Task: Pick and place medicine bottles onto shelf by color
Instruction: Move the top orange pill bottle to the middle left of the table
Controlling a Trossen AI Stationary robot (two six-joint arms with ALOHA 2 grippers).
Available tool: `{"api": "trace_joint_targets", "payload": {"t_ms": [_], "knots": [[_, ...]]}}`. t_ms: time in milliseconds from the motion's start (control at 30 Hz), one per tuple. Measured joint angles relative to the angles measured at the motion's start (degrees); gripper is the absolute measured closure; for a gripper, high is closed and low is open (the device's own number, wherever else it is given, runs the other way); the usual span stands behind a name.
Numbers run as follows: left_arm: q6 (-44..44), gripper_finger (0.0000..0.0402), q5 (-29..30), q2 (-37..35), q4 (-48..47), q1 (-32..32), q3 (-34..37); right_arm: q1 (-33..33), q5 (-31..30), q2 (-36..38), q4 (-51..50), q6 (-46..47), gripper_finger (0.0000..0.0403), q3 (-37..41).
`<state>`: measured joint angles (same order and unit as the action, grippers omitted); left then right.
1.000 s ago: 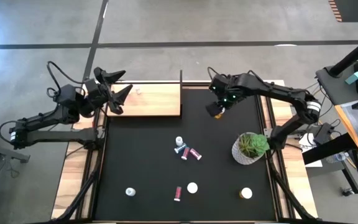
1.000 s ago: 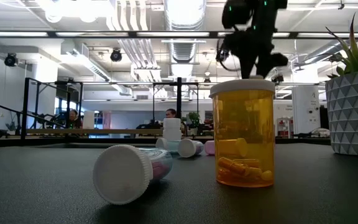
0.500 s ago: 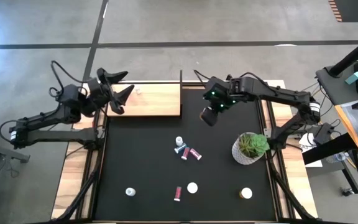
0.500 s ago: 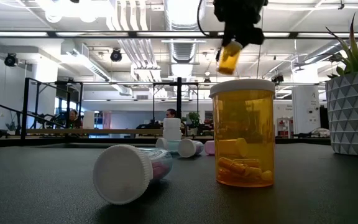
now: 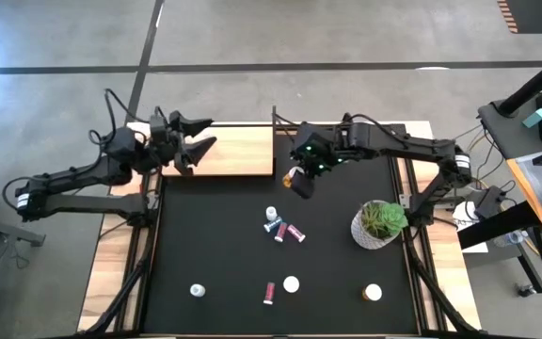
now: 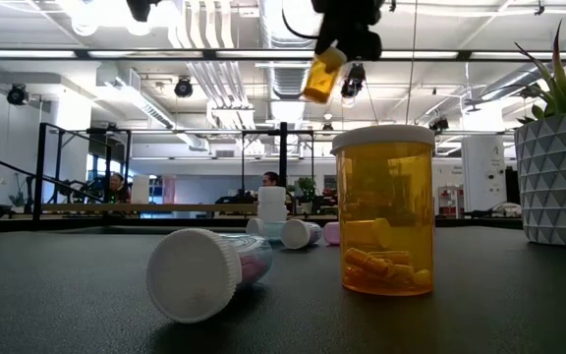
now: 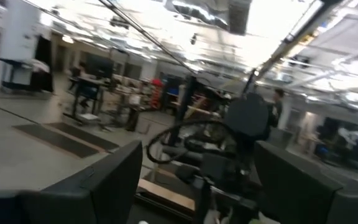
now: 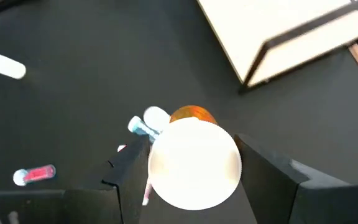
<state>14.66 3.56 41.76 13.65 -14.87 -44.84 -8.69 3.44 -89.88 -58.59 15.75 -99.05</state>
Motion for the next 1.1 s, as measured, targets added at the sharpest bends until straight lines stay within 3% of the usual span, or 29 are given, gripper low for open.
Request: {"api": "trace_joint_targets", "payload": {"t_ms": [400,633,1100], "knots": [[0.0,0.0111,-10.6,-0.7,2.9,0.0,-0.1,0.6,0.0,-18.1,-2.2,-0.8,0.0193,-21.6],[0.0,0.0111,-11.6,-4.8,2.8,0.0,-0.1,-0.6,-0.5,-27.4,-7.2,-2.3,0.0193,-36.0],[0.0,0.0111,-12.5,-8.7,1.9,0.0,0.0,-0.9,-0.2,-34.2,-3.4,0.3,0.0193,-34.5]]}}
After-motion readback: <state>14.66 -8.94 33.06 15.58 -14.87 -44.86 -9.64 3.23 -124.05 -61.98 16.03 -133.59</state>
